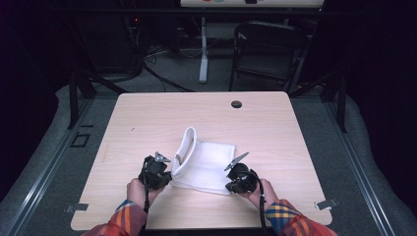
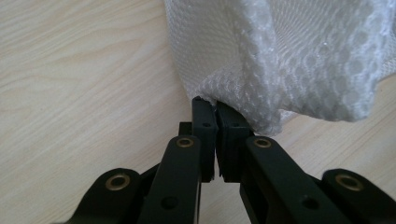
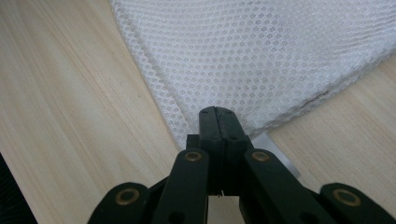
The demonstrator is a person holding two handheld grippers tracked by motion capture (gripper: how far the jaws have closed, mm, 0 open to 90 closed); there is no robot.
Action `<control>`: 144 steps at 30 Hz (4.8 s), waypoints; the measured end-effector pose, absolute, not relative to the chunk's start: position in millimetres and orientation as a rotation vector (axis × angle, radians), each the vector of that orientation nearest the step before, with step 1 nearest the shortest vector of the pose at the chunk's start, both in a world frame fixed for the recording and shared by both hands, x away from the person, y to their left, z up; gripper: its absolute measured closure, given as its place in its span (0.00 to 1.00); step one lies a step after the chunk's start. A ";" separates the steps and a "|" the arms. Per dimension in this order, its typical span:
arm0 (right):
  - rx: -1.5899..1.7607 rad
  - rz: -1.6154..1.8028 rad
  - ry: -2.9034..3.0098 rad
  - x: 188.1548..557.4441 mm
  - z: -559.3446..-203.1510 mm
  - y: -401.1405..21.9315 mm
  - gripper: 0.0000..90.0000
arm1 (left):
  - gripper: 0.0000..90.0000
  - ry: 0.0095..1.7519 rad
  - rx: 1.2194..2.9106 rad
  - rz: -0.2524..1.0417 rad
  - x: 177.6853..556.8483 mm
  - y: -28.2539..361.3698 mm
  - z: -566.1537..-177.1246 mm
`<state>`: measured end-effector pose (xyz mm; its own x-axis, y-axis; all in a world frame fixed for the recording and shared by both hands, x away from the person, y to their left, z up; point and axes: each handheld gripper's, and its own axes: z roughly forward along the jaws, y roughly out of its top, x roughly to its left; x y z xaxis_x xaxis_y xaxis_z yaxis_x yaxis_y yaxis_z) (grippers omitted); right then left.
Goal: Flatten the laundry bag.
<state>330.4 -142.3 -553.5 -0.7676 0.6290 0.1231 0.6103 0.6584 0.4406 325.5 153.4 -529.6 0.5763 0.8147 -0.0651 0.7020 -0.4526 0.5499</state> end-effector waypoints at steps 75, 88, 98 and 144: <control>1.142 0.681 2.770 340.2 -551.3 -159.6 1.00 | 0.79 0.824 2.569 0.131 341.5 108.9 -554.4; 1.100 0.707 2.799 335.0 -542.8 -157.9 0.81 | 0.96 0.792 2.582 0.115 336.1 104.1 -553.2; 0.980 0.810 2.821 322.8 -536.5 -142.6 0.89 | 0.97 0.769 2.528 0.167 335.2 109.0 -543.1; 1.001 0.751 2.796 323.7 -558.6 -129.7 1.00 | 0.97 0.788 2.396 0.237 321.7 119.6 -507.3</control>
<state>323.7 -129.7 -558.6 -0.7836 0.6149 0.0887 0.5765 0.6665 0.4726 321.7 119.6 -507.3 0.8080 0.5889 -0.0167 0.4820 -0.6446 0.5935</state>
